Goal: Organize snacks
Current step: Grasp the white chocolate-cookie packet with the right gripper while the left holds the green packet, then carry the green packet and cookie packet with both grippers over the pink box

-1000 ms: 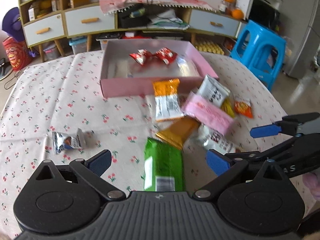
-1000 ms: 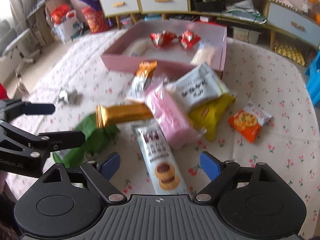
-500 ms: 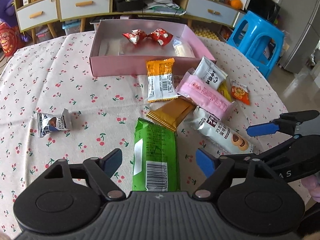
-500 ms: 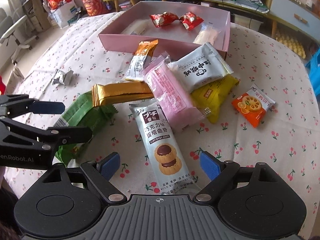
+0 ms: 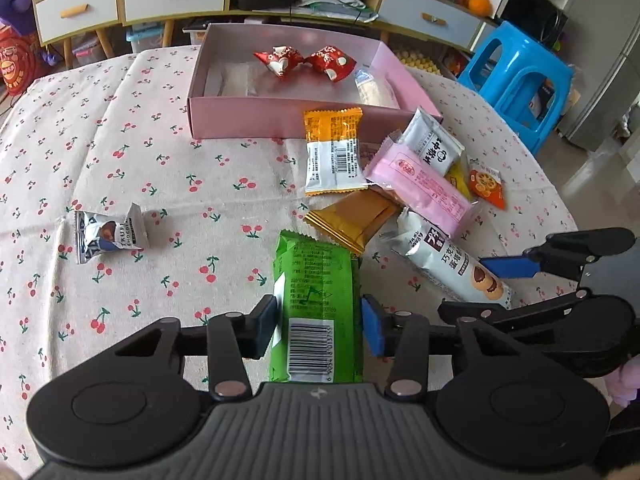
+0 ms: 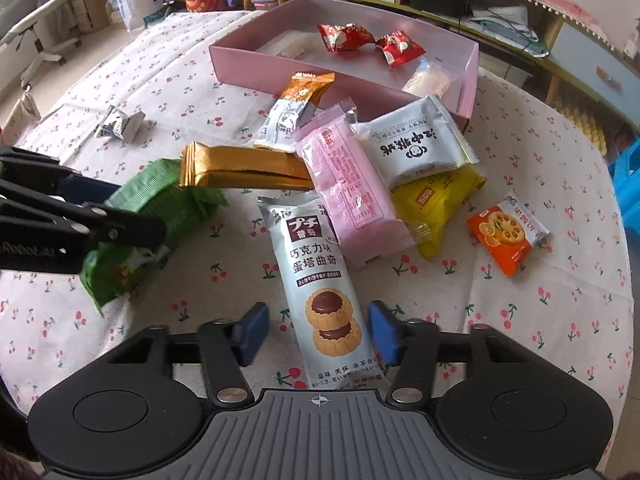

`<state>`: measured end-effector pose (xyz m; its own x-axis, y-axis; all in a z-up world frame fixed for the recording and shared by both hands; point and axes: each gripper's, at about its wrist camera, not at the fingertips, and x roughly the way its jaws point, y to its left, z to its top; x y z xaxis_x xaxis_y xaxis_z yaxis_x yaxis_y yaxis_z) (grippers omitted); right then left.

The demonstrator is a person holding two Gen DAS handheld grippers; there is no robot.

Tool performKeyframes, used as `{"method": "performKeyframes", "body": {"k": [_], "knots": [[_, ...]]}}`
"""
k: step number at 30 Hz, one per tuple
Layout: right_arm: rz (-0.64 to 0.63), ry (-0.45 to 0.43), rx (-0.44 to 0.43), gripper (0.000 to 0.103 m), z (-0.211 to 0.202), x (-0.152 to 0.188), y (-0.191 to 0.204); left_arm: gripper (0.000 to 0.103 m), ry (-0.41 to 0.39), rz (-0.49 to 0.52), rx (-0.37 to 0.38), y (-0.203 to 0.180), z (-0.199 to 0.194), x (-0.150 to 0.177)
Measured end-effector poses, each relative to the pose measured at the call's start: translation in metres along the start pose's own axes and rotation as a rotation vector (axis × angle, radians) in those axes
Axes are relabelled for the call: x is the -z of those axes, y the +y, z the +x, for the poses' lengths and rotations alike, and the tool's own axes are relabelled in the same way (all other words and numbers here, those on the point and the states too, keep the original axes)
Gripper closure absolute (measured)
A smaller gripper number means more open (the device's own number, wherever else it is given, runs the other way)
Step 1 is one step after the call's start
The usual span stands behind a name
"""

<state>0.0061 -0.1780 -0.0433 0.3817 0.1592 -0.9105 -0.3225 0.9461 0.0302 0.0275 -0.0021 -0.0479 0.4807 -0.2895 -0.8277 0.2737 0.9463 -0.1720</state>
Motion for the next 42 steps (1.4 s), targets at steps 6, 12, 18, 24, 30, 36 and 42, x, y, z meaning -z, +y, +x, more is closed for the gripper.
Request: {"method": "performKeyframes", "body": {"k": [6, 12, 18, 24, 30, 36, 42], "knots": [[0.005, -0.004, -0.008, 0.069, 0.002, -0.001, -0.002, 0.064, -0.001, -0.007, 0.005, 0.002, -0.002, 0.0], [0.038, -0.015, -0.047, 0.072, -0.004, -0.003, -0.004, 0.064, 0.001, -0.046, 0.022, 0.012, -0.005, -0.001], [0.118, -0.007, -0.123, 0.073, -0.009, -0.004, -0.014, 0.064, -0.011, -0.085, 0.019, 0.023, -0.013, -0.001], [0.179, 0.019, -0.216, 0.073, -0.012, -0.004, -0.018, 0.065, -0.023, -0.102, 0.014, 0.032, -0.02, 0.0], [0.222, 0.051, -0.297, 0.073, -0.013, -0.003, -0.017, 0.065, -0.034, -0.113, 0.018, 0.036, -0.025, 0.001], [0.239, 0.007, -0.316, 0.073, -0.028, -0.012, -0.018, 0.065, -0.049, -0.143, 0.012, 0.043, -0.031, 0.0], [0.278, -0.04, -0.325, 0.073, -0.04, -0.027, -0.024, 0.065, -0.038, -0.207, 0.014, 0.051, -0.027, -0.003]]}}
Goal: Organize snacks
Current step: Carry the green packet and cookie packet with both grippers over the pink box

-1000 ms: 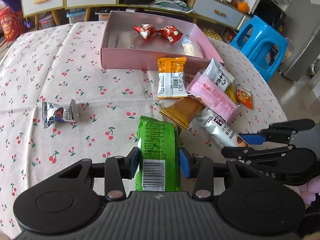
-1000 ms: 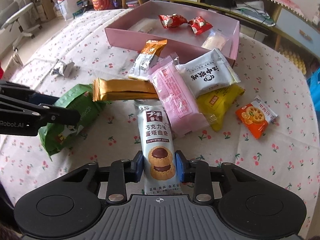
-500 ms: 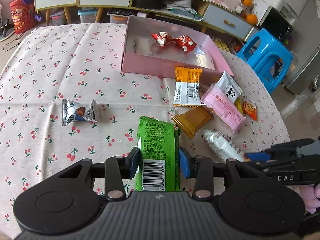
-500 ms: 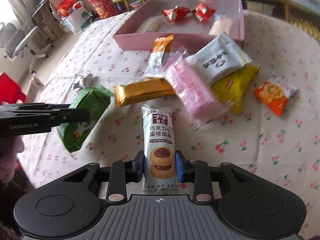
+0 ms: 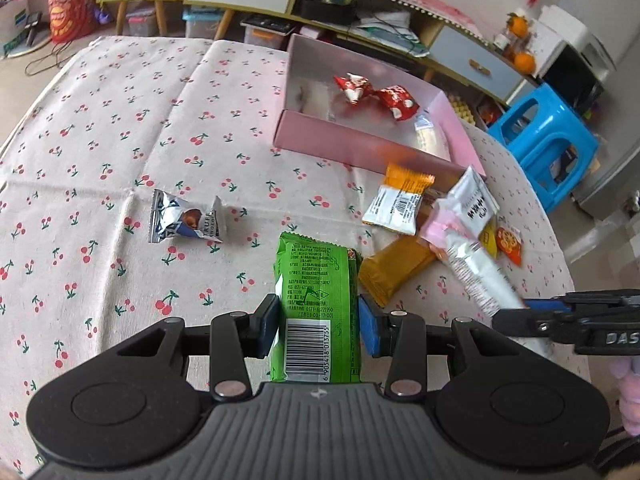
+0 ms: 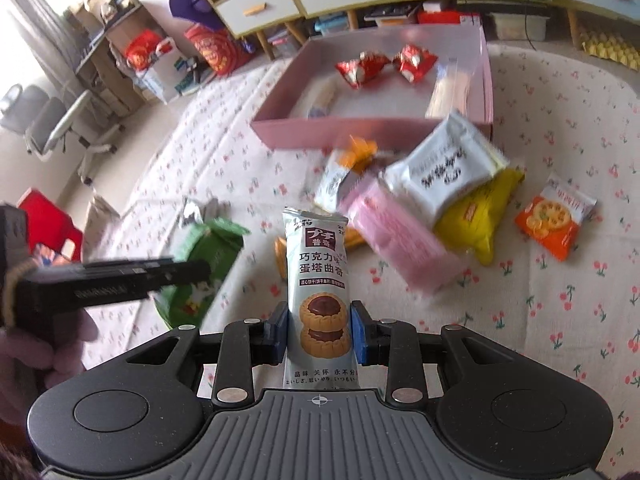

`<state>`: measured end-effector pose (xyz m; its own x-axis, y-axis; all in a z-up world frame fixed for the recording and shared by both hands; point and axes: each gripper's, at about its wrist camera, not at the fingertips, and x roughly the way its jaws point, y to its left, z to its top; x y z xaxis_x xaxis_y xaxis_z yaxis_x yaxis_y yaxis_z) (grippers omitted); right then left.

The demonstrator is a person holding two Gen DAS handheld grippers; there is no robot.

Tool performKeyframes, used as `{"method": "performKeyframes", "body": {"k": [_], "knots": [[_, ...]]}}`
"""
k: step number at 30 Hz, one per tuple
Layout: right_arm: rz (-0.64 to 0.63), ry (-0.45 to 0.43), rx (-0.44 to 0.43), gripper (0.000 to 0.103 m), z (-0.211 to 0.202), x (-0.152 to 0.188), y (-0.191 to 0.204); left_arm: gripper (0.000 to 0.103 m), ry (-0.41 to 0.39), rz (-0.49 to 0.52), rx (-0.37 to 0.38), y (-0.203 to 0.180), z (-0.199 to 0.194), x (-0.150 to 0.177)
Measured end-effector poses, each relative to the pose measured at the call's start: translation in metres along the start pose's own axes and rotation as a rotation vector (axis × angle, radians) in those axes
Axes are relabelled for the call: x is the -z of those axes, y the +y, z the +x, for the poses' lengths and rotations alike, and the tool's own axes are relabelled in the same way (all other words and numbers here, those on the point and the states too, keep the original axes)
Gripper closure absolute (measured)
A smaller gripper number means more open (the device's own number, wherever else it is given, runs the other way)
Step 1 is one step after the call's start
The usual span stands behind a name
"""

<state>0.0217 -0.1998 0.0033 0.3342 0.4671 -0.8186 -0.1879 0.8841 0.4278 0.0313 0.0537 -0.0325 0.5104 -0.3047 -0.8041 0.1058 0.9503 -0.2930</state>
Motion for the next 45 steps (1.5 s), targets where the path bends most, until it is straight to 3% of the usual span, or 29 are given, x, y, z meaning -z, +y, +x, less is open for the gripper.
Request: {"method": "performKeyframes", "body": {"k": [19, 28, 37, 45], "knots": [[0.233, -0.134, 0.021, 0.073, -0.002, -0.064, -0.024, 0.065, -0.114, -0.069, 0.037, -0.03, 0.003, -0.034], [0.365, -0.197, 0.013, 0.073, 0.008, -0.1, -0.052, 0.065, -0.141, -0.057, 0.056, -0.043, 0.023, -0.082], [0.46, -0.141, -0.078, 0.073, 0.045, -0.146, -0.09, 0.065, -0.118, -0.024, 0.043, -0.056, 0.065, -0.126], [0.501, -0.108, -0.135, 0.073, 0.077, -0.155, -0.119, 0.065, -0.059, -0.011, 0.045, -0.06, 0.11, -0.138]]}}
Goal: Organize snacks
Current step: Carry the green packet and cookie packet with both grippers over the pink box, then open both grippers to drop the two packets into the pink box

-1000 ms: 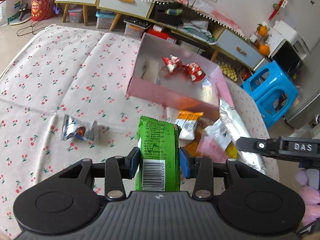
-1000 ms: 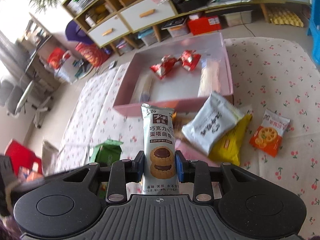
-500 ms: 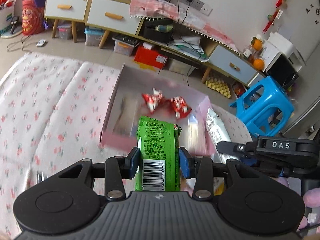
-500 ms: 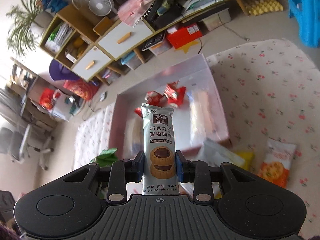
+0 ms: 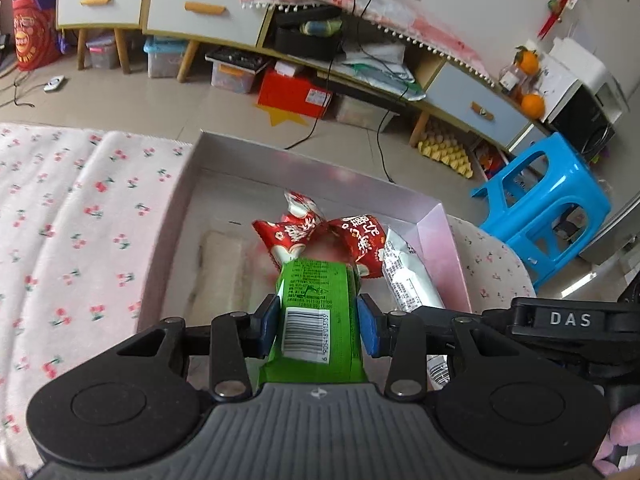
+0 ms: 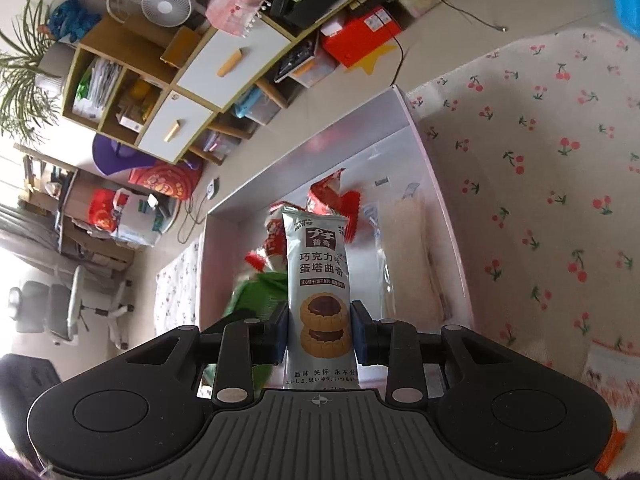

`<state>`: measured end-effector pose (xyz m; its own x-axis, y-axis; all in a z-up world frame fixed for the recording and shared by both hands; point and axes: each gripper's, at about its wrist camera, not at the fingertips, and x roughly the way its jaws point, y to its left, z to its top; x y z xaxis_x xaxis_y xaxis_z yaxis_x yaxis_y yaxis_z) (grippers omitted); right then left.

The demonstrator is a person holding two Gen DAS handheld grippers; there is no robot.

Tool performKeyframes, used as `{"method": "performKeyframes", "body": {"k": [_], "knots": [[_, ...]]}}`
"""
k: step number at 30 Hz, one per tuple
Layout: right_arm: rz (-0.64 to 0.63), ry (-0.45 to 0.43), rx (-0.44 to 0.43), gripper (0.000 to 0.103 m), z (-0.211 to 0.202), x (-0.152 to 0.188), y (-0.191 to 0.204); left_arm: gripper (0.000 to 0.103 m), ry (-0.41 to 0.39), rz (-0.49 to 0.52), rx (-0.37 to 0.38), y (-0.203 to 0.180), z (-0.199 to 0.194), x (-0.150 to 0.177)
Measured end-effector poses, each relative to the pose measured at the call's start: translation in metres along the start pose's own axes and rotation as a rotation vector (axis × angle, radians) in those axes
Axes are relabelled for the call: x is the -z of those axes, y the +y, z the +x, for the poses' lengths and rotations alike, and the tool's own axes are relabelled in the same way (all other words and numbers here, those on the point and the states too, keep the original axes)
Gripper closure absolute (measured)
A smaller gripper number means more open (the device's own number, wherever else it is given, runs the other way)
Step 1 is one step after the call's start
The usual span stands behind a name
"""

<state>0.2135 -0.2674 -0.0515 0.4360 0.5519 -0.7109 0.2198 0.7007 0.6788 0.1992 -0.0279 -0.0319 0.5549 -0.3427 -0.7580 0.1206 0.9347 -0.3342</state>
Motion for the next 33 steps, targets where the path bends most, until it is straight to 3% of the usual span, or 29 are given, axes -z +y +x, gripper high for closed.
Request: {"method": "performKeyframes", "body": {"k": [6, 17, 22, 27, 33], "knots": [[0.003, 0.029, -0.006, 0.073, 0.015, -0.008, -0.006, 0.065, 0.004, -0.001, -0.016, -0.001, 0.014, -0.003], [-0.115, -0.065, 0.107, 0.073, 0.017, -0.009, 0.006, 0.065, -0.05, 0.0, 0.02, -0.002, 0.017, -0.001], [-0.115, -0.079, 0.109, 0.068, 0.016, -0.01, 0.006, 0.063, -0.053, 0.004, 0.028, -0.002, 0.019, -0.003], [-0.111, -0.098, 0.092, 0.054, 0.012, -0.013, 0.008, 0.052, -0.054, 0.024, 0.012, -0.006, 0.017, -0.004], [-0.15, -0.101, 0.108, 0.049, 0.002, -0.007, 0.017, 0.039, -0.052, 0.066, -0.019, -0.006, 0.005, 0.0]]}}
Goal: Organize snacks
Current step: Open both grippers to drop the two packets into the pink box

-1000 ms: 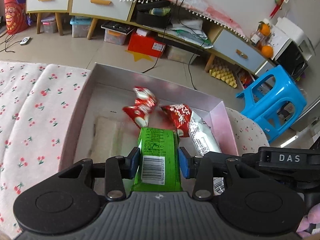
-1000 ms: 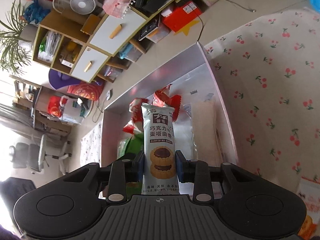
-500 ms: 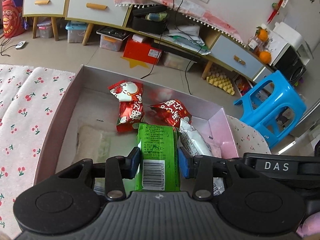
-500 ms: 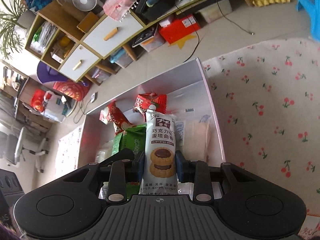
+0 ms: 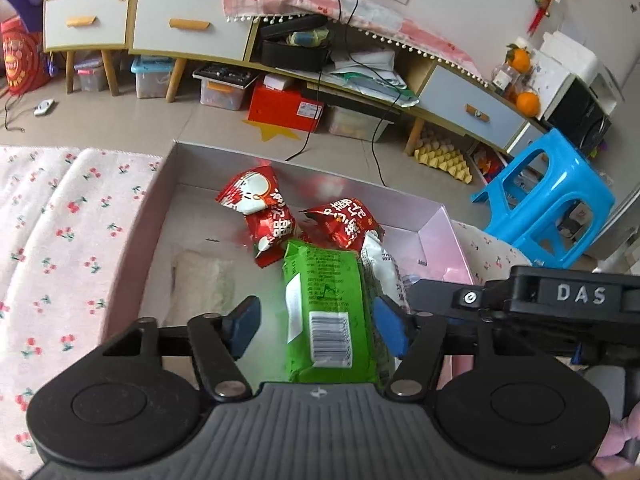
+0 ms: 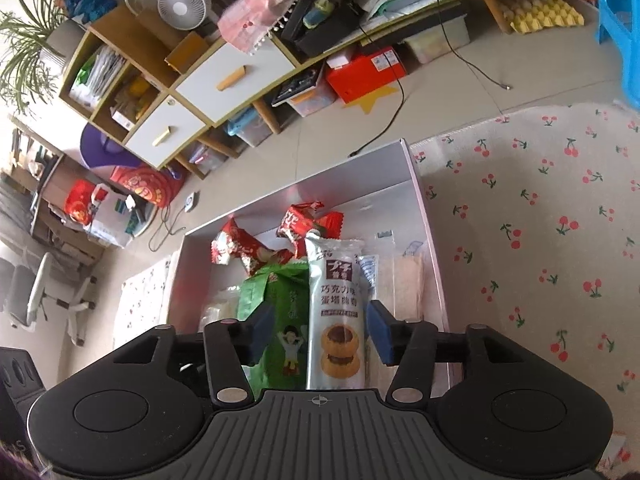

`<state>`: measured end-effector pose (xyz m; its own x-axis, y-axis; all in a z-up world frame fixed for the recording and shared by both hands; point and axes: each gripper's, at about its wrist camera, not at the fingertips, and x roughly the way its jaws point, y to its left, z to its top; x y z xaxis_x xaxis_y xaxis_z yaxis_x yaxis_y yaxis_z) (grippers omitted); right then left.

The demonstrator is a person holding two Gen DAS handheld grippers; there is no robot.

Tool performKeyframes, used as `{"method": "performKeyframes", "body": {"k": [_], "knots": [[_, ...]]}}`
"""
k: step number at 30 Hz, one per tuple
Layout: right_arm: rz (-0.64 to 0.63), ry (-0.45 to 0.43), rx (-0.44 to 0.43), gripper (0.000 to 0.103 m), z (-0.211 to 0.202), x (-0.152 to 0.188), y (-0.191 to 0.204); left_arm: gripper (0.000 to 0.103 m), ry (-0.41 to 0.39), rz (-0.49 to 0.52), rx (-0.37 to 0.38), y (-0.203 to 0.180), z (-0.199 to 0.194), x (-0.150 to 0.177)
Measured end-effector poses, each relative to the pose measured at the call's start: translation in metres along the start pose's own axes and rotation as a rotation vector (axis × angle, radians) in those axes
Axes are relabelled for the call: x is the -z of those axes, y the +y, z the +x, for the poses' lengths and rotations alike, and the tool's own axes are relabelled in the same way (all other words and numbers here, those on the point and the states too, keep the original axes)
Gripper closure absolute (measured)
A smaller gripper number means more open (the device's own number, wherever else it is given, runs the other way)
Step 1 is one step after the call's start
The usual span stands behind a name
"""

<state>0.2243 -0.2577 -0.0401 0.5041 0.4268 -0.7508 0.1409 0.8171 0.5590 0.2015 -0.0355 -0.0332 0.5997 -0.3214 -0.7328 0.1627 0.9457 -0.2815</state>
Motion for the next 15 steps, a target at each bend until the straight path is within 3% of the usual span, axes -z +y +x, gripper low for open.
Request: {"method": "performKeyframes", "body": {"k": [4, 11, 15], "knots": [[-0.045, -0.016, -0.001, 0.035, -0.018, 0.005, 0.012, 0.027, -0.012, 0.049, -0.024, 0.001, -0.015, 0.001], [-0.124, -0.033, 0.044, 0.024, -0.041, 0.02, 0.038, 0.01, -0.023, 0.068, -0.028, -0.002, -0.038, 0.008], [-0.158, -0.033, 0.054, 0.021, -0.055, 0.033, 0.048, 0.005, -0.032, 0.103, -0.069, -0.002, -0.053, 0.017]]}}
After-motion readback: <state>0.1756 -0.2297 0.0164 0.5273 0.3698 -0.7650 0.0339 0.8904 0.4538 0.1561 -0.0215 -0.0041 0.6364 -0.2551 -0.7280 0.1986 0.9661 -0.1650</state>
